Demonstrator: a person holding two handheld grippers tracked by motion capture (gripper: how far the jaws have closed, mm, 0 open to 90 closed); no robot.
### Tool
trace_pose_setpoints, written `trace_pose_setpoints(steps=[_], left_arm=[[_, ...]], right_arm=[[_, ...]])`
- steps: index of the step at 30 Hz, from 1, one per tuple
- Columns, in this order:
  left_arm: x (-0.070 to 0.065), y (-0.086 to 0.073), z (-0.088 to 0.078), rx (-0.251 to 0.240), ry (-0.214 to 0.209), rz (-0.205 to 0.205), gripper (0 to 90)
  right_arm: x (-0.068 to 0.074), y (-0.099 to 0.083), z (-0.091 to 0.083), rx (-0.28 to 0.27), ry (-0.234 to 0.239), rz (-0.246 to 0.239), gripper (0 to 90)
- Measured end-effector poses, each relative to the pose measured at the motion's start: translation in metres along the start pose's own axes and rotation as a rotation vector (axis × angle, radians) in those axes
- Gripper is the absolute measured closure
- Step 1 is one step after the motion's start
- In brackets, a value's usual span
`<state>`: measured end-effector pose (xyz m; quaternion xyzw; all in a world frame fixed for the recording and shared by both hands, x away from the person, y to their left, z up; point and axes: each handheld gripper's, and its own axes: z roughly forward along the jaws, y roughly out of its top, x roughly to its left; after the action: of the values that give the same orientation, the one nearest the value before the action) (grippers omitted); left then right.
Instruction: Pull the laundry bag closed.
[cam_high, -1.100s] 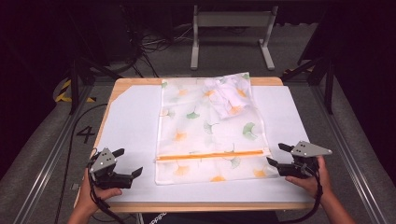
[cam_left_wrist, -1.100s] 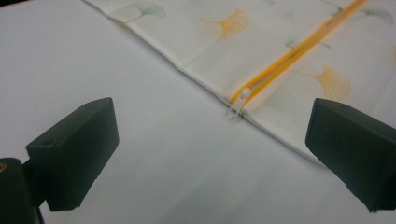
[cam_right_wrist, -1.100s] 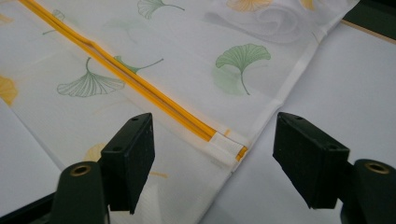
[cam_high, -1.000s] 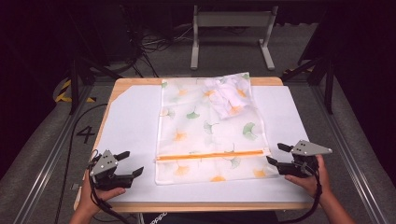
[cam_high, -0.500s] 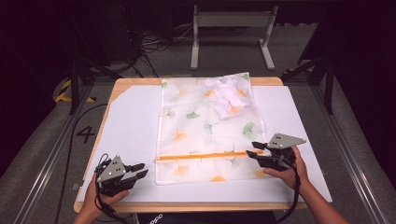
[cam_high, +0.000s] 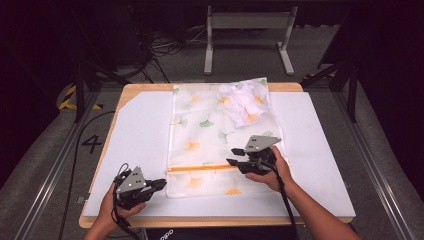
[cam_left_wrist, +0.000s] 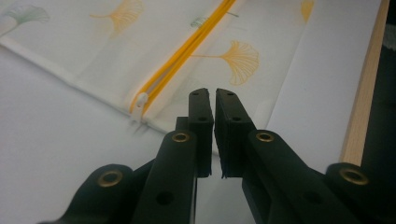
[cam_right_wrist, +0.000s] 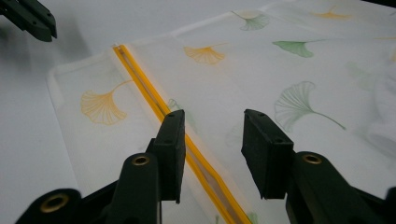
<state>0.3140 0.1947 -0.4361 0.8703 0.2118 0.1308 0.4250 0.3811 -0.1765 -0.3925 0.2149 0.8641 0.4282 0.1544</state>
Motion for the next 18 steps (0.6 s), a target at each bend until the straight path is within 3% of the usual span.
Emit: trace_pose_setpoints(steps=[2, 5, 8, 12, 13, 18], left_arm=[[-0.002, 0.003, 0.012, 0.029, -0.01, 0.012, 85.7], [-0.002, 0.003, 0.018, 0.038, -0.009, 0.018, 85.7], [0.001, 0.002, 0.023, 0.056, -0.004, 0.032, 86.0], [0.004, 0.0, 0.026, 0.072, -0.002, 0.029, 86.5], [0.004, -0.001, 0.029, 0.089, -0.005, 0.038, 86.3], [0.006, -0.005, 0.028, 0.087, -0.019, 0.026, 86.6]], right_arm=[[0.006, 0.013, 0.017, 0.01, 0.045, -0.03, 59.8], [0.012, 0.023, 0.029, 0.019, 0.053, -0.065, 59.7], [0.023, 0.041, 0.055, 0.041, 0.098, -0.107, 59.7], [0.033, 0.05, 0.073, 0.05, 0.132, -0.117, 61.4], [0.039, 0.054, 0.085, 0.058, 0.15, -0.142, 63.0], [0.053, 0.062, 0.105, 0.073, 0.193, -0.176, 65.6]])
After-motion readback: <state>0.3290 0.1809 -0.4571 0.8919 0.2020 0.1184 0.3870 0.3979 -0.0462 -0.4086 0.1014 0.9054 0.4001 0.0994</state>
